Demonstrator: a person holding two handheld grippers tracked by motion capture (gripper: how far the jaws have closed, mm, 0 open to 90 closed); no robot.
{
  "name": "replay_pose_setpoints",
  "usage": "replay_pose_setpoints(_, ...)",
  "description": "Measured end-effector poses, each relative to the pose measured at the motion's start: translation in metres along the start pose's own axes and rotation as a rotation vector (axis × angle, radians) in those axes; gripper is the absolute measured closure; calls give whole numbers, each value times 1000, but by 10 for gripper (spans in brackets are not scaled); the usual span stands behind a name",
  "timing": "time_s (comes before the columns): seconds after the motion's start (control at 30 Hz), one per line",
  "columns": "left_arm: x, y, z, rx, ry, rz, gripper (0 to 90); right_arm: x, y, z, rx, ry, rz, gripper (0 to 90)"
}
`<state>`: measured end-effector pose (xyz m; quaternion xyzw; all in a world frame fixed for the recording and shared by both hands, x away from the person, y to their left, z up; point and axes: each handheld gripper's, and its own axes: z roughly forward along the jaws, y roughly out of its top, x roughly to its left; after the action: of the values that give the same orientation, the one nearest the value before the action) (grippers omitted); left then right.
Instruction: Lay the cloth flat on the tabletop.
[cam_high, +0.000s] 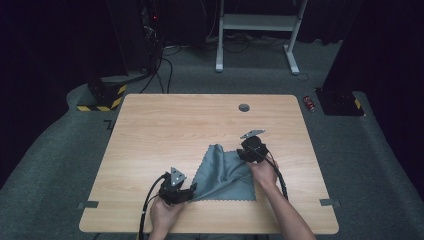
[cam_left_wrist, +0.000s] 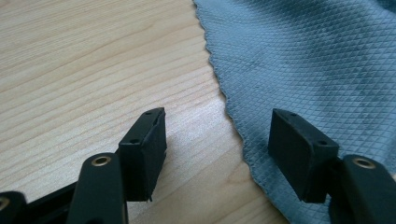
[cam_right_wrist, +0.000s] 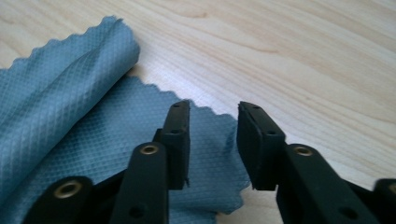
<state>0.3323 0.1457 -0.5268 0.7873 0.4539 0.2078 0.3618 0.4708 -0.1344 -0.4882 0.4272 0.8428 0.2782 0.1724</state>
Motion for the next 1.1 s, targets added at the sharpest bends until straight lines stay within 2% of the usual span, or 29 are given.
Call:
replay_pose_setpoints(0.1,0,0,0,-1,0,-2,373,0,-3,6,30,8,7,647)
replay_pose_setpoints(0.17,0,0,0,0,0,-2,372,-1,-6,12,59,13,21,699)
replay_pose_setpoints(0.23,0,0,0,0,0,-2,372,-3,-8,12,54,18,27,786)
replay_pose_setpoints(0.3,0,0,0,0,0,-2,372,-3,-7,12,63,11,11,862)
replay_pose_setpoints(0.4,0,0,0,-2,0,-2,371,-7,-7,9,50,-19,-1,896)
replay_pose_setpoints(0.47,0,0,0,-1,-1,-3,371,-8,-6,7,36,-26,3,897)
replay_pose_setpoints(0.5,0,0,0,0,0,2,371,-12,-3,1,-4,-45,6,898)
replay_pose_setpoints(0.6,0,0,0,-1,0,-1,371,-18,-2,0,0,-72,11,896)
replay_pose_setpoints(0.67,0,0,0,-2,0,-2,371,-21,-2,2,9,-74,27,892)
replay_pose_setpoints(0.7,0,0,0,0,-3,-3,381,-25,-5,6,36,-65,58,836)
replay_pose_setpoints(0.8,8,3,1,-5,-18,-45,435,-21,-9,2,10,-47,46,788)
replay_pose_setpoints(0.83,8,3,1,-5,-18,-45,443,-21,-9,2,10,-47,46,788)
replay_pose_setpoints(0.9,13,12,4,13,-32,-56,452,-12,-12,-8,-25,-25,25,763)
replay_pose_setpoints(0.93,15,22,7,8,-43,-50,455,-9,-14,-10,-28,-17,19,757)
replay_pose_setpoints(0.97,15,22,7,8,-43,-50,456,-7,-15,-11,-28,-12,10,755)
replay_pose_setpoints(1.0,16,36,13,12,-45,-32,456,-4,-17,-12,-25,-8,7,749)
replay_pose_setpoints(1.07,18,49,23,21,-41,-20,457,-3,-21,-13,-26,-3,3,738)
replay_pose_setpoints(1.1,18,49,23,21,-41,-20,458,-4,-22,-13,-26,-2,11,729)
